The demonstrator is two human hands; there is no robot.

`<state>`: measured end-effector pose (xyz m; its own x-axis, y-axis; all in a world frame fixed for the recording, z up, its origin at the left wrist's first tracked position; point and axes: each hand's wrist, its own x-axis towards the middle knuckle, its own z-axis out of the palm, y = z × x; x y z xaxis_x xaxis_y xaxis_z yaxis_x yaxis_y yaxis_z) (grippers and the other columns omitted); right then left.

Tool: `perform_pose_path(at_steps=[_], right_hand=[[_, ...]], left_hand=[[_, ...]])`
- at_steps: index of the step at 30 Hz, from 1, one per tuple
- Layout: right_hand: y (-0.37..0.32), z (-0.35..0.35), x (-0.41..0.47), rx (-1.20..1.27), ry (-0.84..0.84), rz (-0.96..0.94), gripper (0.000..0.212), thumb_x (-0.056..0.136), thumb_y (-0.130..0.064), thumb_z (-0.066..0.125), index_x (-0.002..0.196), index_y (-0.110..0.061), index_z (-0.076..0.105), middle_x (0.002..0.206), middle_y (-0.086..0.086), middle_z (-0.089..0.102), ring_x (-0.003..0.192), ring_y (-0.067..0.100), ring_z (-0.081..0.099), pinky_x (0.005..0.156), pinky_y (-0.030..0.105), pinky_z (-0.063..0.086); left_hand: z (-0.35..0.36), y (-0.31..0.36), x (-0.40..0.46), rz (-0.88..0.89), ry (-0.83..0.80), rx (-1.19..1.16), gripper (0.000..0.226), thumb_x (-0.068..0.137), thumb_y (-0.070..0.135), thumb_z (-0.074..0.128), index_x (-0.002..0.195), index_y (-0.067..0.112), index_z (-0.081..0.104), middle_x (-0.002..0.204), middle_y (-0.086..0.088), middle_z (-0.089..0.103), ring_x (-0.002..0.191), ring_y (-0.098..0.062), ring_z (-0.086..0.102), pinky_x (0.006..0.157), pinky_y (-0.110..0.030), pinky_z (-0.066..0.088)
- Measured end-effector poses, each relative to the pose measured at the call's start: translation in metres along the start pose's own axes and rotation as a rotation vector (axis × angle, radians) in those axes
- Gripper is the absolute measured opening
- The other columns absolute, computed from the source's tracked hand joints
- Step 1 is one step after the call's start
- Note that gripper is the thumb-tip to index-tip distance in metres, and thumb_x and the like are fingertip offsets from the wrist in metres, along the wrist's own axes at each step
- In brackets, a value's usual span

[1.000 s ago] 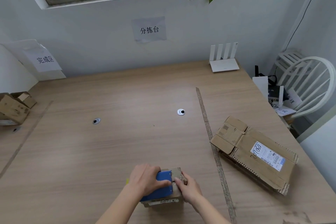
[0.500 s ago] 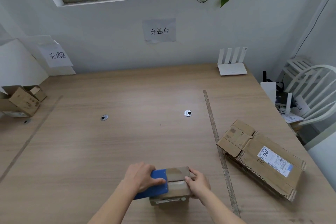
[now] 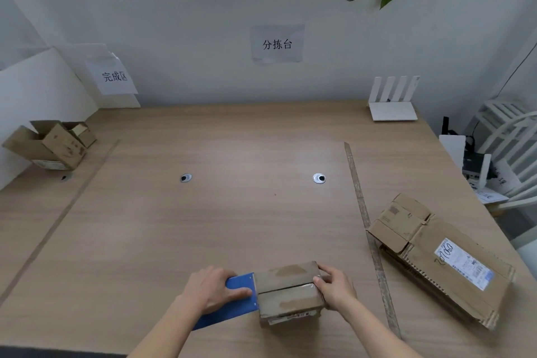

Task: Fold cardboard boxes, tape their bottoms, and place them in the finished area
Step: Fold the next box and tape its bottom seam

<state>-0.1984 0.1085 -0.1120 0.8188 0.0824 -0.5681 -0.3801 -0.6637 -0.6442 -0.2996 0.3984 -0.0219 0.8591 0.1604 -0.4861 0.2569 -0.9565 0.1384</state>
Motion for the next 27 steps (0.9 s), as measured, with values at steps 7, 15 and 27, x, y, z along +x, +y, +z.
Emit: perform_pose_path(at_steps=[7,15,27], right_hand=[[0.002,0.001,0.000,-0.039,-0.011,-0.025,0.048,0.089,-0.036,0.068,0.136,-0.039,0.060,0.118,-0.007,0.073,0.113,0.022,0.064,0.093,0.044,0.057],[0.003,0.006,-0.001,-0.031,0.016,-0.047,0.048,0.090,-0.034,0.069,0.136,-0.036,0.061,0.115,-0.005,0.073,0.106,0.020,0.067,0.089,0.045,0.058],[0.012,0.007,-0.009,0.000,0.052,-0.094,0.045,0.092,-0.034,0.066,0.136,-0.036,0.062,0.113,-0.008,0.073,0.107,0.014,0.067,0.090,0.047,0.058]], left_hand=[[0.014,-0.041,-0.004,-0.032,0.011,-0.009,0.067,0.068,0.088,0.040,0.090,0.029,0.065,0.088,0.010,0.069,0.083,-0.014,0.063,0.072,-0.031,0.046],[0.044,-0.018,0.009,-0.083,0.014,0.033,0.055,0.078,0.078,0.043,0.084,0.026,0.059,0.088,0.006,0.067,0.082,-0.020,0.062,0.066,-0.032,0.040],[0.092,-0.029,0.027,-0.217,0.193,-0.033,0.051,0.096,0.068,0.040,0.131,0.031,0.049,0.108,0.005,0.069,0.096,-0.021,0.067,0.072,-0.033,0.048]])
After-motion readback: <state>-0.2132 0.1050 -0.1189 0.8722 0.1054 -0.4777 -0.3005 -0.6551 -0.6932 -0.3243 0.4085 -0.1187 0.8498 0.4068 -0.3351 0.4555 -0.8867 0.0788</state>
